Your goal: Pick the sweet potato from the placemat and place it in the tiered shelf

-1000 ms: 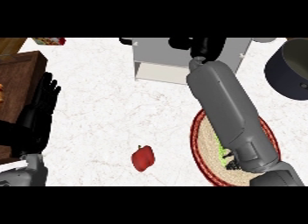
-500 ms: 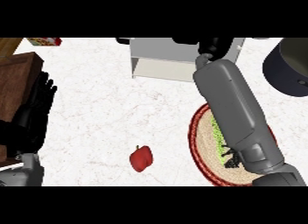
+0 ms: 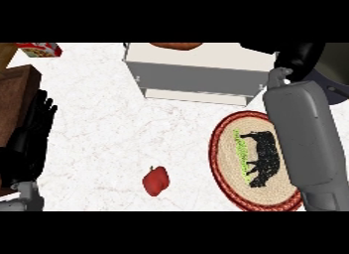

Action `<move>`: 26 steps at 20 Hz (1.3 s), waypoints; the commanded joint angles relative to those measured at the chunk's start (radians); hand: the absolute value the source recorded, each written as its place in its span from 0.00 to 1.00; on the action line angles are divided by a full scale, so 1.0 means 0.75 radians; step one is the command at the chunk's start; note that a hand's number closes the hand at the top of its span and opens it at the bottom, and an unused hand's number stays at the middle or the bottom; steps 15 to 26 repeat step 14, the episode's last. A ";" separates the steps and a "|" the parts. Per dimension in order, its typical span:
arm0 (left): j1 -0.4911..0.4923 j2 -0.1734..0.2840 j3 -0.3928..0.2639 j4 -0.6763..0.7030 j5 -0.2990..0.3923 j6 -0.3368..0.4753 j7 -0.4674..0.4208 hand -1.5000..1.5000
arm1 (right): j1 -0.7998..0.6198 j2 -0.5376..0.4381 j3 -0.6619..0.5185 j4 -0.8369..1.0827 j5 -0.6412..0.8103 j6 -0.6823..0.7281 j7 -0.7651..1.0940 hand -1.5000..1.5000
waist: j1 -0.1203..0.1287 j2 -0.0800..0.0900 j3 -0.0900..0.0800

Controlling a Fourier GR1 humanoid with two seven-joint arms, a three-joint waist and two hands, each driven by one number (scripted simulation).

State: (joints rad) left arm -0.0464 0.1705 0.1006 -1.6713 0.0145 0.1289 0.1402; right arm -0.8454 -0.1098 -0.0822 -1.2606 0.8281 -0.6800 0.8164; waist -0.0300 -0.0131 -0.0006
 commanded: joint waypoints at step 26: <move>-0.063 -0.002 -0.003 -0.027 -0.003 -0.027 0.062 0.50 | 0.763 -0.273 -0.198 -1.131 -0.407 0.483 0.131 0.00 | 0.032 0.015 0.001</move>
